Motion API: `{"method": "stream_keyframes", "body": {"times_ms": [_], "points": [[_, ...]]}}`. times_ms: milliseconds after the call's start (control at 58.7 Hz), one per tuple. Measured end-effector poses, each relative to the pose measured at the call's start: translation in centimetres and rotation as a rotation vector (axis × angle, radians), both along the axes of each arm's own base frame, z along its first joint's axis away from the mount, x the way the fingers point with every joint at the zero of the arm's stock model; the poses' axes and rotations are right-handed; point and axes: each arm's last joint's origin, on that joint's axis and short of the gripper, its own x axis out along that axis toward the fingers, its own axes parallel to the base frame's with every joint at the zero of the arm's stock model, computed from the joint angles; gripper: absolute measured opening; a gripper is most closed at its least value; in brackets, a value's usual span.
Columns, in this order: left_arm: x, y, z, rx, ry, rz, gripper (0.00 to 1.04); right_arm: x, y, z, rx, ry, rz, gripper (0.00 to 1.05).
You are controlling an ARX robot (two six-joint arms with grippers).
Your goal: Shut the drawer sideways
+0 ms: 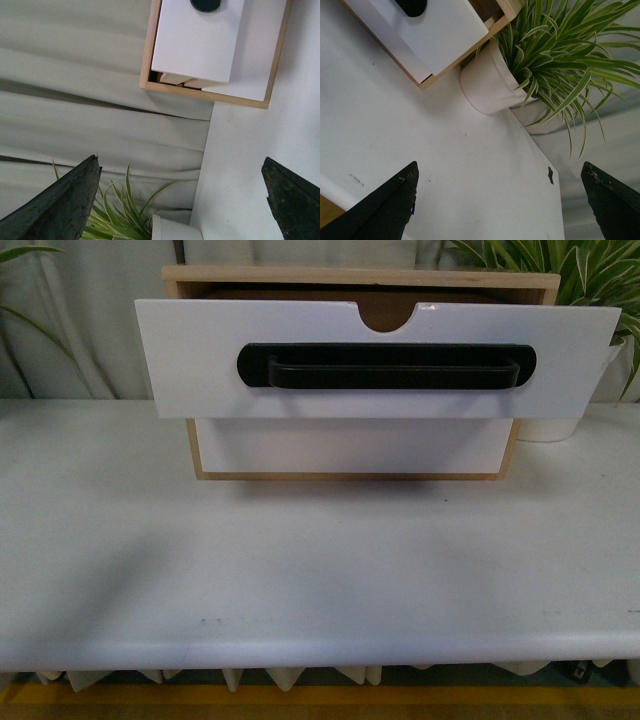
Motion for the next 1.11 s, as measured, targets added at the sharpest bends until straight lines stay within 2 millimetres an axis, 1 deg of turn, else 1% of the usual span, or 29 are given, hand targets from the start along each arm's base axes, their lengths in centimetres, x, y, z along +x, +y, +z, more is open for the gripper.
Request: {"method": "stream_keyframes", "body": {"times_ms": [85,205,273,426,562,818,1006,1108], "points": [[0.9,-0.2,0.5,0.023,0.002,-0.010,0.98,0.7,-0.3,0.5,0.018,0.007,0.010,0.95],[2.3,-1.1,1.3,0.054,0.003,-0.035,0.98,2.1,-0.7,2.0,0.065,0.021,0.016,0.95],[3.3,-1.6,1.5,0.076,0.014,-0.048,0.98,2.7,-0.7,2.7,0.079,0.037,0.026,0.95],[4.6,-2.3,1.7,0.090,0.027,-0.050,0.98,4.0,-0.5,3.4,0.098,0.061,0.040,0.95],[5.6,-3.0,2.5,0.088,0.013,-0.054,0.98,5.2,-0.4,3.8,0.099,0.079,0.049,0.95],[6.4,-4.0,3.3,0.083,0.006,-0.073,0.98,7.6,0.1,3.8,0.100,0.110,0.054,0.95],[6.7,-4.9,3.8,0.064,0.004,-0.080,0.98,9.3,1.3,3.6,0.107,0.125,0.071,0.95],[6.9,-5.6,3.8,0.063,0.008,-0.097,0.98,10.1,2.0,3.3,0.110,0.138,0.083,0.95]]}}
